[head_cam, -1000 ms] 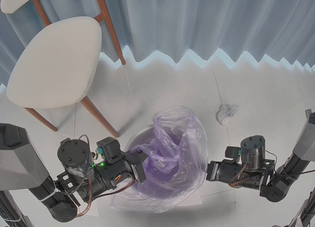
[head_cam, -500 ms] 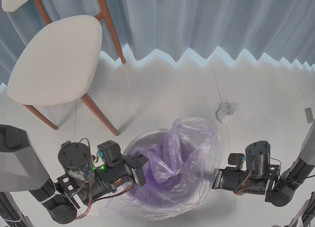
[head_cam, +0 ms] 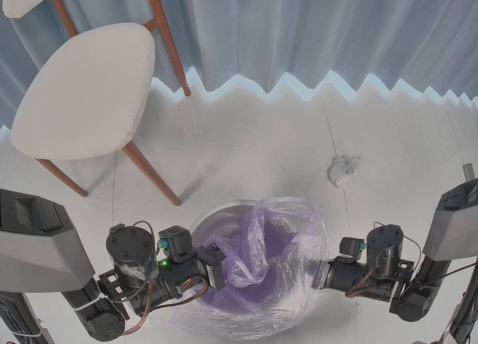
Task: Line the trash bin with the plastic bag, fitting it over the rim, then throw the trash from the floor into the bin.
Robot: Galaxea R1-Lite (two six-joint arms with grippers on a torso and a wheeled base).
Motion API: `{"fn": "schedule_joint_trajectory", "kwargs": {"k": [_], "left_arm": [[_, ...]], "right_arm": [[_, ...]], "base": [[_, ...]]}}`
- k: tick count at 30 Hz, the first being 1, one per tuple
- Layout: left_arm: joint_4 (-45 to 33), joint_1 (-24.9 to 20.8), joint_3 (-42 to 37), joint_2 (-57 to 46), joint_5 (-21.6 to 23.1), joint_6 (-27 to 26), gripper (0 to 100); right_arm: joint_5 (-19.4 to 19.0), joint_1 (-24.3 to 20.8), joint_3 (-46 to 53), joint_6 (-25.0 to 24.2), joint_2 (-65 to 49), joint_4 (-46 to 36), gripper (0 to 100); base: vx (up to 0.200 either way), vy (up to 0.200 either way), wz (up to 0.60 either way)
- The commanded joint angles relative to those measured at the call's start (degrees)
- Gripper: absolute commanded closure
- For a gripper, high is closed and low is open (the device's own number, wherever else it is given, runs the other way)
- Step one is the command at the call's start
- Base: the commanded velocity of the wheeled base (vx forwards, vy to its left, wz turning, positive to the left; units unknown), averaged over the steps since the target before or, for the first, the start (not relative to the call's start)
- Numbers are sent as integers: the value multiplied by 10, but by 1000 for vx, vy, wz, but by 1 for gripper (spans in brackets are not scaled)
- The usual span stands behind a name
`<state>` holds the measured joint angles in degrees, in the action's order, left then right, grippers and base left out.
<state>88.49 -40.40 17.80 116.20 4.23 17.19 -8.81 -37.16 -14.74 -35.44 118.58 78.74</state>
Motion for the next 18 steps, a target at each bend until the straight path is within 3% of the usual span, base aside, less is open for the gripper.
{"fn": "schedule_joint_trajectory", "kwargs": {"k": [1, 18], "left_arm": [[0, 3, -2, 7, -1, 2, 100], [0, -4, -9, 14, -2, -1, 100]], "right_arm": [[26, 2, 36, 12, 84, 87, 100], [37, 13, 33, 27, 114, 103, 100]], "base": [[0, 0, 0], [0, 0, 0]]}}
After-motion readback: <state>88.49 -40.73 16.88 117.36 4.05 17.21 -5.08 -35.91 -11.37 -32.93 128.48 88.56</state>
